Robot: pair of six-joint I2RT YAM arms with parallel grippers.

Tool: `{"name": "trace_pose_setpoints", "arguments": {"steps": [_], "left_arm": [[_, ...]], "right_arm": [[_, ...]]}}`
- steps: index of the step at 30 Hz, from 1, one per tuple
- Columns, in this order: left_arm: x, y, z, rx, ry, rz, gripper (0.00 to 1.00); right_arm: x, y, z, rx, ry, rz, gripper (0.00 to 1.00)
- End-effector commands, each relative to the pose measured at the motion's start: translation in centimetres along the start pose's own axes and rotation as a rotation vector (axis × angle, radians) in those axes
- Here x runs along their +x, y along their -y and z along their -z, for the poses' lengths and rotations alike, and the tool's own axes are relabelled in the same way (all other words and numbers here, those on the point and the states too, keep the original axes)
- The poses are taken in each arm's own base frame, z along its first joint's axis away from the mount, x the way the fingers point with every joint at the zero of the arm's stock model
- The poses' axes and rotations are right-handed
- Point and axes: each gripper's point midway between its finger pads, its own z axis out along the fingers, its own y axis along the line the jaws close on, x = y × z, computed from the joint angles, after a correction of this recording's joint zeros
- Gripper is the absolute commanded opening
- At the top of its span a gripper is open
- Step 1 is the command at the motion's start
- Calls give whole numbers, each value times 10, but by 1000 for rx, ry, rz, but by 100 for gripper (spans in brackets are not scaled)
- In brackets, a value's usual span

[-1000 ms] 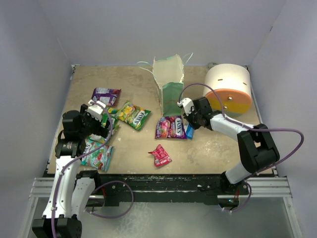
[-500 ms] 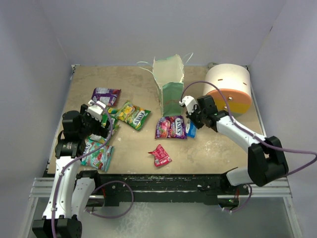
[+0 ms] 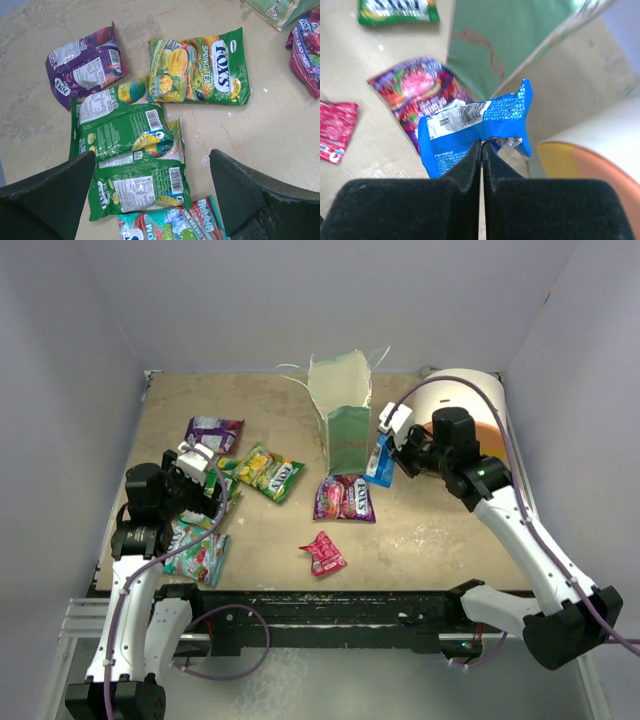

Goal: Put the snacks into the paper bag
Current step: Pick up the snack from the center of the board, then place the snack in the paper bag.

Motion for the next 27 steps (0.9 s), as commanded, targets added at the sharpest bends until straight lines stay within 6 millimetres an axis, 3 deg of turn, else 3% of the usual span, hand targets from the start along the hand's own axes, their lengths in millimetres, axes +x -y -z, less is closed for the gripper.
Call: {"name": "trace_pose_setpoints", "arguments": {"steps": [1,4,14,20,27], "left_arm": [[-6,-1,-1,5,36,-27,99],[-6,-1,-1,6,34,-27,99],[-5,0,-2,10,29,-26,99],[-4,0,-2,13,28,-25,99],[-4,1,-2,16,27,-24,99]], "right_arm": [[-68,0,33,-33,212,65,0],[-103,13,42,3,304,71,0],[-184,64,23,82,446,6,0],[-214,97,5,176,468,6,0],[-212,124,-36,267,394,8,0]]}}
